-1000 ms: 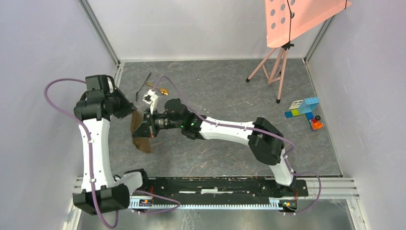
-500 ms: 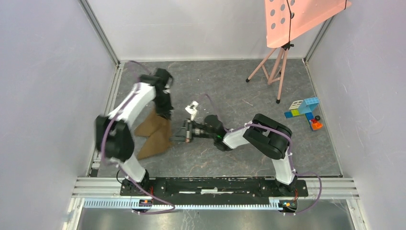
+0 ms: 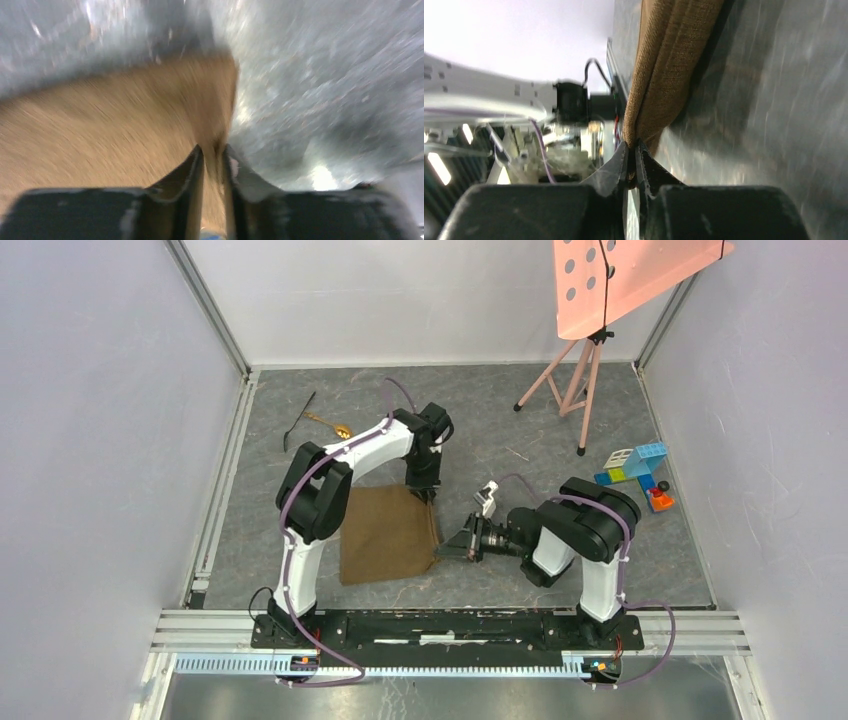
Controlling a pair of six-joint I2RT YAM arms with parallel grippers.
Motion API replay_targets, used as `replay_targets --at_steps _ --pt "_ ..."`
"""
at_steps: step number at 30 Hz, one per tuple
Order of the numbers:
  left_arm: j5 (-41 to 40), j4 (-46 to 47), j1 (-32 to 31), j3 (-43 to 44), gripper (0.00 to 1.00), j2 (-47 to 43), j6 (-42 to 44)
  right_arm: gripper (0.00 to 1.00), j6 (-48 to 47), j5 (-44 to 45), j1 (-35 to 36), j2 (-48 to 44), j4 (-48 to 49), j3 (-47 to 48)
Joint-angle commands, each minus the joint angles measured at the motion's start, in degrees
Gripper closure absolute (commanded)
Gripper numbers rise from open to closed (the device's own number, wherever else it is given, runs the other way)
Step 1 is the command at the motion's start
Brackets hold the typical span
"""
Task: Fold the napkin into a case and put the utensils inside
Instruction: Turn over the upper triangle folded napkin at the center of the board, then smooth out the lower triangle-folded napkin at the center of the board.
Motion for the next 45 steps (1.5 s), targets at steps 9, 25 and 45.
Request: replay_targets --at_steps 9,25,45 --pt "-0.8 9.4 1.9 -5.3 0.22 -20.8 4.3 0.42 -25.5 -11.1 -4.2 -19.8 -26.3 -6.0" --pt "2.0 15.3 2.1 -35.3 0.18 -49.4 -0.5 0.29 -48.1 25.0 9.2 -23.3 -85.6 20.4" --pt "15.9 38.9 3.0 -38.6 0.3 -34.3 -12.0 0.41 -52.4 25.4 11.6 -40.4 -91.7 17.5"
